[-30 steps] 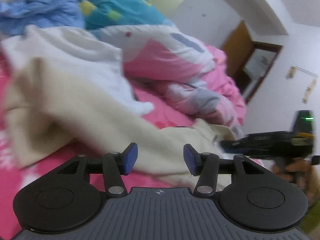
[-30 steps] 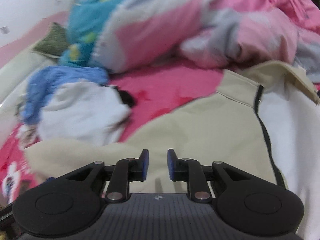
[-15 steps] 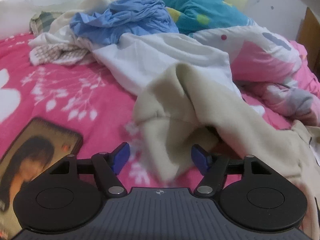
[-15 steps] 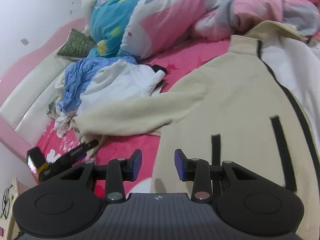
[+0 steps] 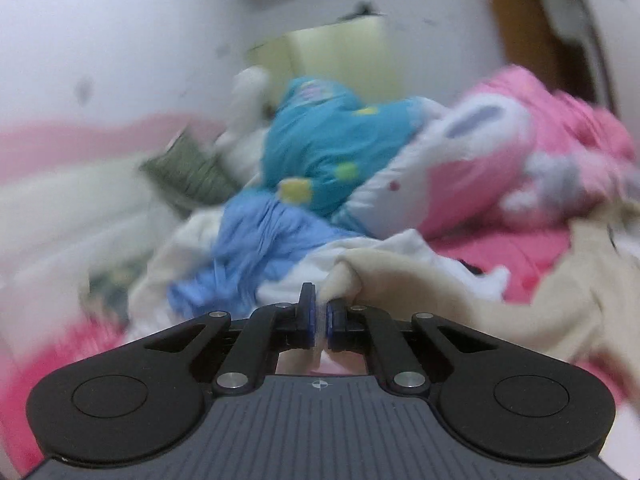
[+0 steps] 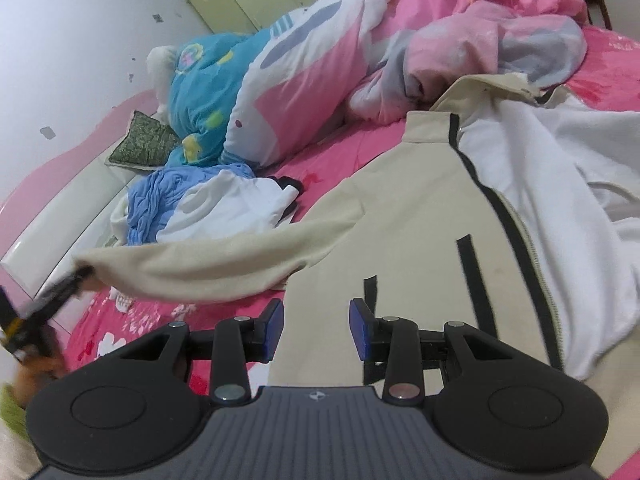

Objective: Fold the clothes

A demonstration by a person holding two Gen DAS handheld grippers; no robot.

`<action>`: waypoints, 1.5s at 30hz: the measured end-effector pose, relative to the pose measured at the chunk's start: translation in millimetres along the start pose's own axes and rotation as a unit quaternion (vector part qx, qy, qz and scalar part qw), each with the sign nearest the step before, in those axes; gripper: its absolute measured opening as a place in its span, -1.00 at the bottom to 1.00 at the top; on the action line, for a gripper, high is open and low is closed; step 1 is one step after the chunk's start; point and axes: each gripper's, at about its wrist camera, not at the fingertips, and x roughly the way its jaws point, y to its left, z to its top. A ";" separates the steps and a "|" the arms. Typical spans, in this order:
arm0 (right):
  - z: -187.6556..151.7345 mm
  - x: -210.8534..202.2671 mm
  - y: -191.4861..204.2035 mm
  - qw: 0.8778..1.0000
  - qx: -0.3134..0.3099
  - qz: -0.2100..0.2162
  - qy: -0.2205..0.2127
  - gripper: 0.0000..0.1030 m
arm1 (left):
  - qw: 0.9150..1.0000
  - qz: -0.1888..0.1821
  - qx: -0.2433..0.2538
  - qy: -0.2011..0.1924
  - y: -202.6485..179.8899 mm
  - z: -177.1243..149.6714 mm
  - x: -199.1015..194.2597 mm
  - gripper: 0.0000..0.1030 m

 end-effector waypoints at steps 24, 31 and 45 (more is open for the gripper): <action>-25.6 -14.7 -8.4 1.000 0.007 0.011 0.001 -0.25 | 0.945 0.075 0.287 -0.137 -70.2 18.8 -48.8 -0.90; -31.3 -29.4 -23.9 0.999 0.046 -0.013 -0.024 -0.25 | 0.879 -0.014 0.354 -0.319 -193.2 7.7 -105.9 -0.80; -57.5 -72.4 -77.2 0.993 0.093 -0.066 -0.023 -0.17 | 0.904 -0.317 0.250 -0.144 -270.5 -63.3 -150.1 -0.22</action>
